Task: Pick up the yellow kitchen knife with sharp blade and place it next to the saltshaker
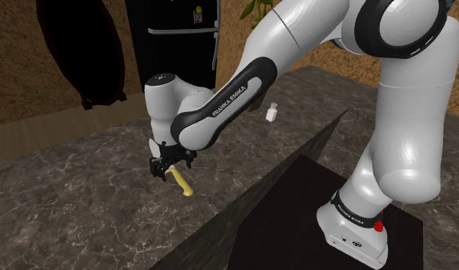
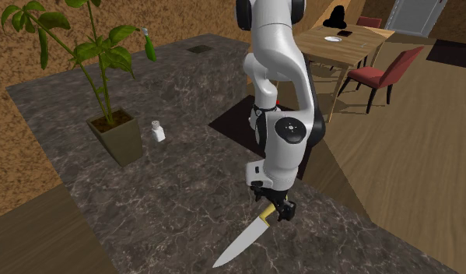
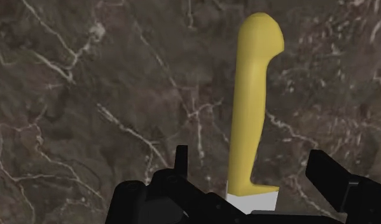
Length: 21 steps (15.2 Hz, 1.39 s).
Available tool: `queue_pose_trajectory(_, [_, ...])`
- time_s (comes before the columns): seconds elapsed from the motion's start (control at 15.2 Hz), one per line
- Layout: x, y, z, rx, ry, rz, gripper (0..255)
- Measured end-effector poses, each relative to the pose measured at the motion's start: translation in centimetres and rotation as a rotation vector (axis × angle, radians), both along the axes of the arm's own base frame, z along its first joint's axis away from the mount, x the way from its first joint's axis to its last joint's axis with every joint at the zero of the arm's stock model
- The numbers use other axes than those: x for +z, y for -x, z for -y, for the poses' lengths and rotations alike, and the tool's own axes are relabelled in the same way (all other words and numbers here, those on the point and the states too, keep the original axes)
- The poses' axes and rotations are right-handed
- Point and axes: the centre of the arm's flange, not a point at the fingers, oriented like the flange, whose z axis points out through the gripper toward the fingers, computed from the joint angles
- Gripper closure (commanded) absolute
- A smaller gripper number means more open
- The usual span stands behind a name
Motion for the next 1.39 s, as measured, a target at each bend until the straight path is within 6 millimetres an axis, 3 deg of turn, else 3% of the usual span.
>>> queue_pose_trajectory(0.13, [0.0,0.0,0.0,0.0,0.0,0.0,0])
queue_pose_trajectory(0.2, [0.0,0.0,0.0,0.0,0.0,0.0,255])
queue_pose_trajectory(0.86, [0.0,0.0,0.0,0.0,0.0,0.001,255])
queue_pose_trajectory(1.39, [3.7,-0.1,0.1,0.0,0.0,0.001,255])
